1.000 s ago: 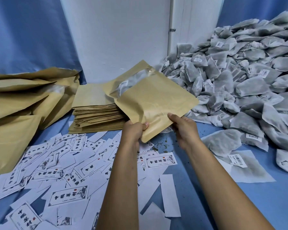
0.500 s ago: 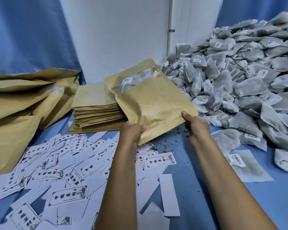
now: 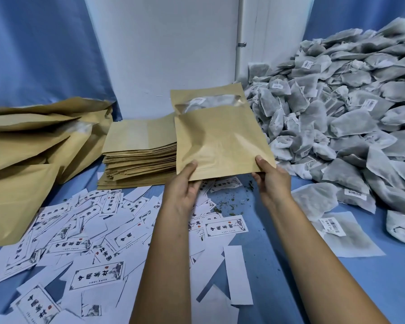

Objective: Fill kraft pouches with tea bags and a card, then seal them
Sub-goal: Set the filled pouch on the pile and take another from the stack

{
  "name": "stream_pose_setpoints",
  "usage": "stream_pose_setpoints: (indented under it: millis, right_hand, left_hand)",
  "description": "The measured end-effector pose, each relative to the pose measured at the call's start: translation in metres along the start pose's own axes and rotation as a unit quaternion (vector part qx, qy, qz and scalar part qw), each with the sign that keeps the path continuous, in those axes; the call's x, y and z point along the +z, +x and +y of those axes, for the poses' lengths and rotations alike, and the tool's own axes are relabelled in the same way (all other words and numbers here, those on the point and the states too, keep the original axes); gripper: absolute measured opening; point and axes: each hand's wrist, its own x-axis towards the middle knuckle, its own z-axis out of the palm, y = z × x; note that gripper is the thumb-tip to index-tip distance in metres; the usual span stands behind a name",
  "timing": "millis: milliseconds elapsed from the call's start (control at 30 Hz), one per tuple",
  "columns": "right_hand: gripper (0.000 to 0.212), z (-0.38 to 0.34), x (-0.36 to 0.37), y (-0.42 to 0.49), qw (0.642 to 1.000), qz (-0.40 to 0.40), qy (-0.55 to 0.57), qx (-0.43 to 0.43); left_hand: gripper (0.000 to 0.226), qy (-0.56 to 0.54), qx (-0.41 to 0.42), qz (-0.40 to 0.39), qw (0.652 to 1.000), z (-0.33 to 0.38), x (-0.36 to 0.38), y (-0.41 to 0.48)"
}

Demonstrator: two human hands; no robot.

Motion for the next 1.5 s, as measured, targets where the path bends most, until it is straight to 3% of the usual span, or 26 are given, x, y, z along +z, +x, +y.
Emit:
stream_pose_setpoints:
  millis: [67,200,467,567,700,833,933,1167,1267,1367,1433,1500]
  right_hand:
    - [0.015,0.000,0.002,-0.002,1.000,-0.021,0.007,0.003]
    - [0.012,0.003,0.002,-0.006,0.997,-0.069,-0.031,0.014]
    - [0.010,0.007,0.003,-0.006,0.997,-0.047,-0.055,0.014]
    - [0.019,0.009,0.004,-0.005,0.991,-0.032,-0.123,-0.032]
    - [0.023,0.012,-0.003,-0.007,0.976,-0.036,-0.204,-0.073]
    - [0.040,0.009,0.003,-0.015,0.966,-0.057,-0.235,-0.093]
    - [0.040,0.010,0.020,-0.026,0.971,-0.059,-0.217,-0.083]
    - [0.038,0.033,0.065,-0.089,0.978,-0.091,-0.190,-0.008]
    - [0.039,0.049,0.089,-0.119,0.977,-0.130,-0.164,0.034]
    - [0.041,0.063,0.124,-0.148,0.975,-0.161,-0.133,0.074]
    - [0.041,0.067,0.164,-0.161,0.975,-0.187,-0.070,0.100]
    - [0.039,0.062,0.214,-0.167,0.950,-0.267,0.059,0.148]
  left_hand:
    - [0.030,0.071,0.028,0.016,0.997,-0.007,0.000,0.000]
    - [0.025,0.139,0.096,0.053,0.984,-0.010,-0.002,0.005]
    - [0.012,0.172,0.164,0.093,0.967,-0.013,-0.004,0.015]
    - [0.014,0.197,0.191,0.093,0.957,-0.017,-0.002,0.018]
    - [0.044,0.219,0.104,0.053,0.969,-0.013,0.003,0.017]
    - [0.026,0.219,0.081,-0.023,0.972,0.018,0.009,0.004]
    - [0.030,0.199,0.097,-0.051,0.974,0.038,0.007,-0.012]
    - [0.026,0.198,0.143,0.013,0.970,0.088,-0.047,-0.050]
    - [0.020,0.186,0.145,-0.016,0.972,0.116,-0.087,-0.076]
    - [0.039,0.173,0.153,0.005,0.973,0.150,-0.122,-0.094]
    - [0.054,0.129,0.191,0.010,0.973,0.181,-0.129,-0.095]
    - [0.052,0.025,0.248,-0.006,0.968,0.221,-0.124,-0.095]
